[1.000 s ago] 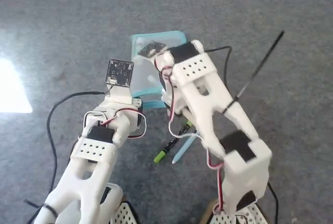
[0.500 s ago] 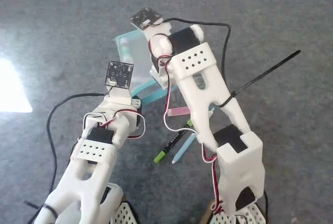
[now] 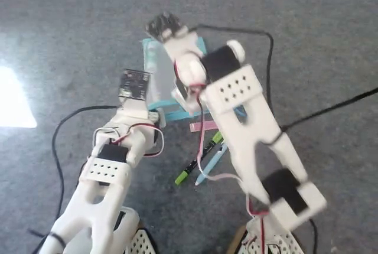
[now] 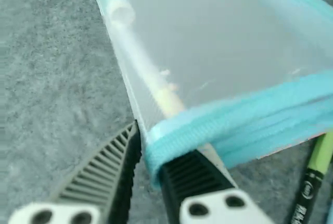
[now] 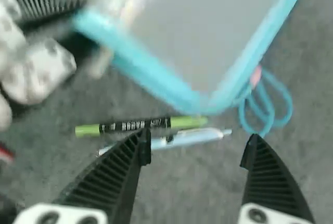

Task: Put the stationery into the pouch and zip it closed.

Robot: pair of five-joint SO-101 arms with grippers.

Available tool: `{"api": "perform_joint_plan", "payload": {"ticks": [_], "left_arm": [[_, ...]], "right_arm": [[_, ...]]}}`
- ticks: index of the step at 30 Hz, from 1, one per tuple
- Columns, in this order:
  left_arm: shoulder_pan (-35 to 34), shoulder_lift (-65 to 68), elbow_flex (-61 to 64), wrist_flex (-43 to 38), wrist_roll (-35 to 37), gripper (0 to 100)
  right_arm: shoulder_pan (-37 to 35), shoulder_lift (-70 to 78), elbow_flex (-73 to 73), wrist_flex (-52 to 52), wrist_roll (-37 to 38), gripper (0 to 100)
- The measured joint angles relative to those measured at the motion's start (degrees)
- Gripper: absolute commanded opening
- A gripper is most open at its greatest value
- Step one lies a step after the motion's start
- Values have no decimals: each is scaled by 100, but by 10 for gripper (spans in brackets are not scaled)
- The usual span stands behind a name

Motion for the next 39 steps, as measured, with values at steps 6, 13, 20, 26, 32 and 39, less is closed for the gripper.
{"api": "perform_joint_plan", "payload": {"ticks": [6, 13, 20, 26, 32, 39], "left_arm": [[-607, -9, -9, 0, 273, 13], [-853, -9, -9, 0, 290, 13], [-853, -9, -9, 9, 290, 13], [-853, -9, -9, 9, 290, 13], [-853, -9, -9, 9, 290, 13], [-853, -9, -9, 18, 290, 13]], "right_arm": [[158, -1521, 3727, -1855, 9, 270], [141, -1829, 5969, -2892, -360, 270], [149, -1864, 6013, -3086, -2031, 273], [-97, -1802, 6163, -3613, -3956, 273], [-352, -1029, 6163, -3851, -4369, 270], [-202, -396, 6031, -4167, -4378, 262]]}}
